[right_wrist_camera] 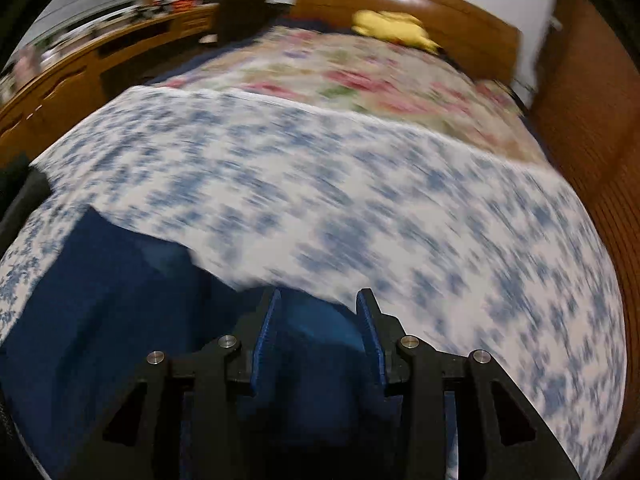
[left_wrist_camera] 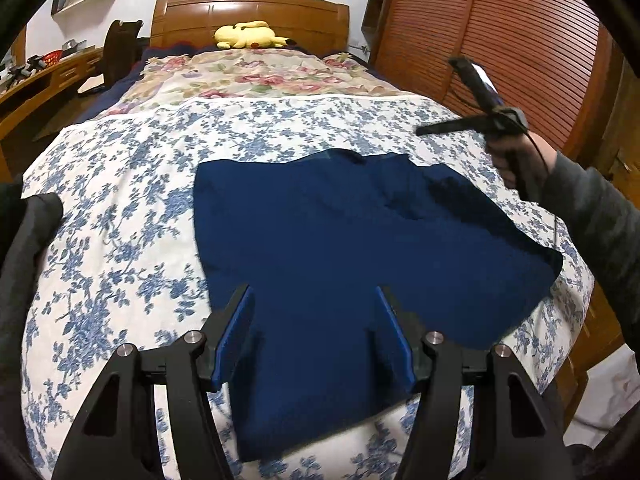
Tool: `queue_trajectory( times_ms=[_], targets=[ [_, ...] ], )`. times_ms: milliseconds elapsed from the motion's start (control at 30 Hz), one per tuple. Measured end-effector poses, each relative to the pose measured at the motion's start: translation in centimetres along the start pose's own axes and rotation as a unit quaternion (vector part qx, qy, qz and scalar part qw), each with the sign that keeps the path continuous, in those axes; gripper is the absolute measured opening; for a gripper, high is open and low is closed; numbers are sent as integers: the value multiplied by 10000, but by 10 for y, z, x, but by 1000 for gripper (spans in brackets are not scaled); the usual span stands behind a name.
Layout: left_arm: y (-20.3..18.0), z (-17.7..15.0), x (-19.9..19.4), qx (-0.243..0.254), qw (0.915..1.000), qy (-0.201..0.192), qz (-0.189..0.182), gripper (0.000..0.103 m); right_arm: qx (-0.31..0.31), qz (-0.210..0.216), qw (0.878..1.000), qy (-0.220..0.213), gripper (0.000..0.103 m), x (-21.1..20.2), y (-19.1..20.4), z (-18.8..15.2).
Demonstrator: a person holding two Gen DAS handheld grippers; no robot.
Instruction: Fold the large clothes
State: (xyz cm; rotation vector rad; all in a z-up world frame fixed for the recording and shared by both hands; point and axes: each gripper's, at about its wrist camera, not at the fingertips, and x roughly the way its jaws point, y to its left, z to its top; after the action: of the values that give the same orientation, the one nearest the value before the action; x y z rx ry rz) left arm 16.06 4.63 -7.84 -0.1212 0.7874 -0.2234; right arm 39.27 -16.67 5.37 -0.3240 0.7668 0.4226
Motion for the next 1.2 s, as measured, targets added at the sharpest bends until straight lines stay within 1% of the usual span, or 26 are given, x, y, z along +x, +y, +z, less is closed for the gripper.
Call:
queue_trajectory(
  times_ms=[100,200,333,433,467,500,533,600,633,667,700,733,767,833,900,967,1000,1033,1100,1167,1200],
  targets=[
    [-9,3,5,33,10000,24,-33,62,391,-124,9990,151,41,2,-42,-24],
    [-19,6,8,104,9999,39,-52,62,641,-200,9971,367,41,15,-67,-43],
    [-30,8,11,158,9998,61,-48,62,985,-90,9929,664,41,39,-92,-61],
    [-35,9,15,190,9998,113,-13,62,1155,72,9893,885,40,60,-99,-68],
    [-36,8,16,193,9997,133,-5,62,1168,169,9894,849,36,62,-100,-68],
    [-37,8,17,193,9997,149,2,62,1147,297,9900,766,13,63,-99,-66],
    [-37,8,19,191,9997,169,14,62,1076,375,9915,632,4,61,-100,-62],
    [-38,7,19,182,9996,190,27,62,964,434,9942,192,3,50,-101,-58],
    [-38,7,20,173,9997,195,38,62,934,379,9949,-92,3,41,-104,-56],
    [-37,8,22,163,9997,198,46,62,955,146,9950,-257,3,35,-109,-54],
    [-36,8,22,150,9997,199,52,62,1096,-177,9935,-255,2,33,-116,-55],
    [-36,8,23,139,9997,197,56,62,1355,-404,9898,-147,2,37,-127,-56],
    [-35,9,23,130,9997,198,60,62,1522,-464,9873,-7,2,44,-136,-59],
    [-35,9,24,123,9997,181,78,62,1412,-497,9883,303,2,60,-138,-63],
    [-35,9,21,133,9997,143,123,62,1173,-690,9897,435,3,65,-131,-63],
    [-34,9,18,119,9997,110,158,62,1006,-906,9897,456,10,64,-122,-58],
    [-33,9,17,105,9997,97,180,62,919,-984,9900,432,18,62,-117,-55],
    [-32,10,16,84,9997,77,205,62,793,-998,9912,369,27,58,-108,-49],
    [-30,10,13,49,9998,31,214,62,542,-888,9944,168,36,46,-88,-42],
    [-29,10,10,29,9998,-20,212,62,364,-657,9972,22,37,35,-66,-38],
    [-28,10,9,19,9998,-42,215,62,294,-476,9984,-15,37,31,-57,-36]
  ],
)
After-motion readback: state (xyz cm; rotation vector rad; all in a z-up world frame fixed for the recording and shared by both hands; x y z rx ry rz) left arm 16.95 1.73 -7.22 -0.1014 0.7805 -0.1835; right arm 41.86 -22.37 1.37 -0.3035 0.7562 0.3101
